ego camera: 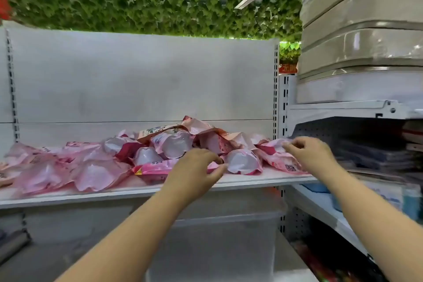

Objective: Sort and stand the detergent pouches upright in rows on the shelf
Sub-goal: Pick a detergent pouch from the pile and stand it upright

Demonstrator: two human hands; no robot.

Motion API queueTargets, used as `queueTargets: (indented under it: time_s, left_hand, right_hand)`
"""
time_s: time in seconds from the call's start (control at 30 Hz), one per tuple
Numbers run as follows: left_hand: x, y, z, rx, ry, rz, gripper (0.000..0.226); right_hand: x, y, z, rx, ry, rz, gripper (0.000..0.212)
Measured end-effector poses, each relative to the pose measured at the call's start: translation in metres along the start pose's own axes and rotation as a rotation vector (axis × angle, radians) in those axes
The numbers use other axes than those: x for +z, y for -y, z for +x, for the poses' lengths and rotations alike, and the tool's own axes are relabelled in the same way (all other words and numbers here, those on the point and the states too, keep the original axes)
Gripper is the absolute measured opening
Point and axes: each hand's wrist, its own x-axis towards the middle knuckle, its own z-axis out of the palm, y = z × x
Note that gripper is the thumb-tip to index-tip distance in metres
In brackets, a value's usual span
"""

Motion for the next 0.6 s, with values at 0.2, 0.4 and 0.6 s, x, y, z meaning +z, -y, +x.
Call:
queueTargets:
  time_s: [0.2,0.4,0.6]
  left_hand:
    - [0.049,0.001,0.052,0.079,0.089,-0.002,0.046]
    - [0.082,-0.005,0.081,0.148,0.107,0.066,0.066]
    - [0.089,-0.020,0.089,0.091,0.095,0.288,0.093]
  right_hand:
    - [0.015,-0.014,0.044,0.087,-0.029,-0.138,0.038]
    - [0.017,-0.036,0.066,0.176,0.157,-0.121,0.071]
    - [0.008,-0.055,0.060,0.026,0.444,-0.055,0.049]
